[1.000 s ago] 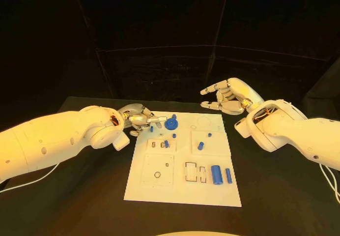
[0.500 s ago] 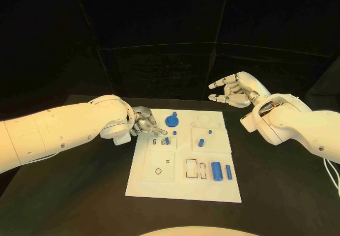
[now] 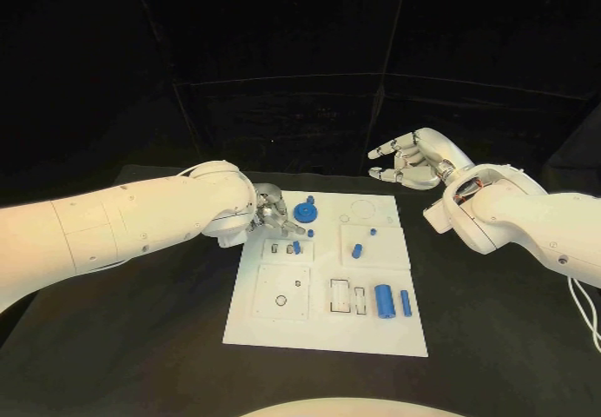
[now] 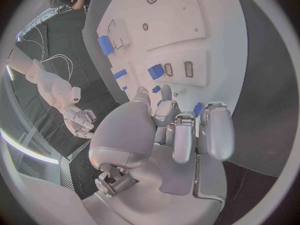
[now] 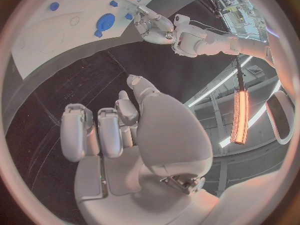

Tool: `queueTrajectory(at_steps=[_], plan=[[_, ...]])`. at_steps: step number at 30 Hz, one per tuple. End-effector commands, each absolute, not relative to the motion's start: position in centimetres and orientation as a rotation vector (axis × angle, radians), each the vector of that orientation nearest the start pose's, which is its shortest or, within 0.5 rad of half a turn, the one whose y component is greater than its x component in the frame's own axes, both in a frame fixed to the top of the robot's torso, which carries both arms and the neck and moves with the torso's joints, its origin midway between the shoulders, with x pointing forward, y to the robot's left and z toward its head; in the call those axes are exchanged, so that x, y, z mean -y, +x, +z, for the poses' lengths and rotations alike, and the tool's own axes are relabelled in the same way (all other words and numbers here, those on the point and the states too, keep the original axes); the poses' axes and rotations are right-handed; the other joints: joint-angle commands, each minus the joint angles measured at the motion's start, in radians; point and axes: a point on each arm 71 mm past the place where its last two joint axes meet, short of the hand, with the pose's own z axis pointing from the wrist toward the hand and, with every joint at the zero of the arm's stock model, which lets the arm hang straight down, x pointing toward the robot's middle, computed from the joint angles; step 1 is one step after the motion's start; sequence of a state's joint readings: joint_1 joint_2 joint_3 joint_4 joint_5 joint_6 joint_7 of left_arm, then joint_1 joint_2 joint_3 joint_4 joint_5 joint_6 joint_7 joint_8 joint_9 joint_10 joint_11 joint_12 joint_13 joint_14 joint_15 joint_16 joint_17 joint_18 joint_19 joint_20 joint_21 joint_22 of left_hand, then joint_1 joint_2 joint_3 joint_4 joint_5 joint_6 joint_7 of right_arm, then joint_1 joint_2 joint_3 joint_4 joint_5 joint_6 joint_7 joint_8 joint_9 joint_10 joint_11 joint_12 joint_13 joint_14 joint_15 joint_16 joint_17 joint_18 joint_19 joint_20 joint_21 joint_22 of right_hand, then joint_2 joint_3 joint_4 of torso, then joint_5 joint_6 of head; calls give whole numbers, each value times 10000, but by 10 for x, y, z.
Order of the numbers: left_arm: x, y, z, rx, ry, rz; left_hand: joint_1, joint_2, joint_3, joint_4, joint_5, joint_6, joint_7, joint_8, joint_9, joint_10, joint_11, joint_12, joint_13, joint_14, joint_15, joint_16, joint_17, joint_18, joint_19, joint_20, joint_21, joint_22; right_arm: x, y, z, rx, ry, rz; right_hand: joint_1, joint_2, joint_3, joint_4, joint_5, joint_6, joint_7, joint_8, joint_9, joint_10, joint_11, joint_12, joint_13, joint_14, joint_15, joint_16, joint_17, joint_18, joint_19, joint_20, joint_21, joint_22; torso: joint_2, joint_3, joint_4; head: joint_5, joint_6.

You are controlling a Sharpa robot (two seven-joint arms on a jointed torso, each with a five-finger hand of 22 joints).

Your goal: Assemble the parts on the task board

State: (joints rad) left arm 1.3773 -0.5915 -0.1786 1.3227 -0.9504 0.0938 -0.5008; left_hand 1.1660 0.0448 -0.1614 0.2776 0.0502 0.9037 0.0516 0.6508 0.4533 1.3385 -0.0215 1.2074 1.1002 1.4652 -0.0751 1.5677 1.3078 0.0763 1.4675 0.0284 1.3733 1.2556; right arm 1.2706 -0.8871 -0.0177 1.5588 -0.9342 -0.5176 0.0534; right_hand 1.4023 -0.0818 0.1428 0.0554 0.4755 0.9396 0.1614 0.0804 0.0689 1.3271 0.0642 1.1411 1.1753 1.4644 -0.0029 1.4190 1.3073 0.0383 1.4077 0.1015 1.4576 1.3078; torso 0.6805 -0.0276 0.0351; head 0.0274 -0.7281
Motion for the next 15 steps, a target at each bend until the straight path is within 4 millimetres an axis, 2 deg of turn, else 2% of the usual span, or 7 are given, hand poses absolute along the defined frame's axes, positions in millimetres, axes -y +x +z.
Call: queueTrajectory(at_steps=[1,8,12,15], plan=[[-146,524,-195,-23072,-1025,-3998,85,99,53,-88,-3,-82,17,82,48,54,20,61,-3,1056,-66,31,2630,-138,38,-26,72,35,220,497,-129,-14820,3085,9134,-69,-84,114,10,244,45,-19,-37,-10,-100,13,-86,-33,481,-64,-78,30,196,-75,0,-47,186,6,-16,-2,2,-9],[-138,525,-195,-23205,-742,-3919,95,114,62,-91,-3,-94,18,92,59,36,21,37,-34,1056,-65,31,2630,-141,39,-25,81,49,218,498,-130,-14945,3057,8992,-96,-128,226,18,342,36,-16,-42,-11,-142,15,-156,-93,451,-66,-173,-100,231,-178,-3,-128,32,11,-10,-12,-17,-53],[-135,526,-196,-23260,-630,-3892,95,114,62,-91,-3,-95,19,92,59,36,21,37,-34,1056,-65,31,2630,-141,39,-25,81,49,218,498,-131,-14953,3068,8954,-209,-202,293,71,-12,32,-22,-37,-9,-128,16,-153,-99,449,-66,-205,-115,237,-193,-2,-156,-1,18,-18,4,-32,-80],[-132,526,-197,-23308,-556,-3859,96,117,64,-91,-3,-97,19,95,61,40,21,44,-25,1056,-65,31,2630,-145,46,-25,96,73,217,498,-131,-14956,3066,8949,-220,-213,305,75,-55,32,-23,-36,-8,-127,15,-153,-100,449,-66,-211,-118,238,-195,-3,-160,-6,8,-21,10,-30,-114]])
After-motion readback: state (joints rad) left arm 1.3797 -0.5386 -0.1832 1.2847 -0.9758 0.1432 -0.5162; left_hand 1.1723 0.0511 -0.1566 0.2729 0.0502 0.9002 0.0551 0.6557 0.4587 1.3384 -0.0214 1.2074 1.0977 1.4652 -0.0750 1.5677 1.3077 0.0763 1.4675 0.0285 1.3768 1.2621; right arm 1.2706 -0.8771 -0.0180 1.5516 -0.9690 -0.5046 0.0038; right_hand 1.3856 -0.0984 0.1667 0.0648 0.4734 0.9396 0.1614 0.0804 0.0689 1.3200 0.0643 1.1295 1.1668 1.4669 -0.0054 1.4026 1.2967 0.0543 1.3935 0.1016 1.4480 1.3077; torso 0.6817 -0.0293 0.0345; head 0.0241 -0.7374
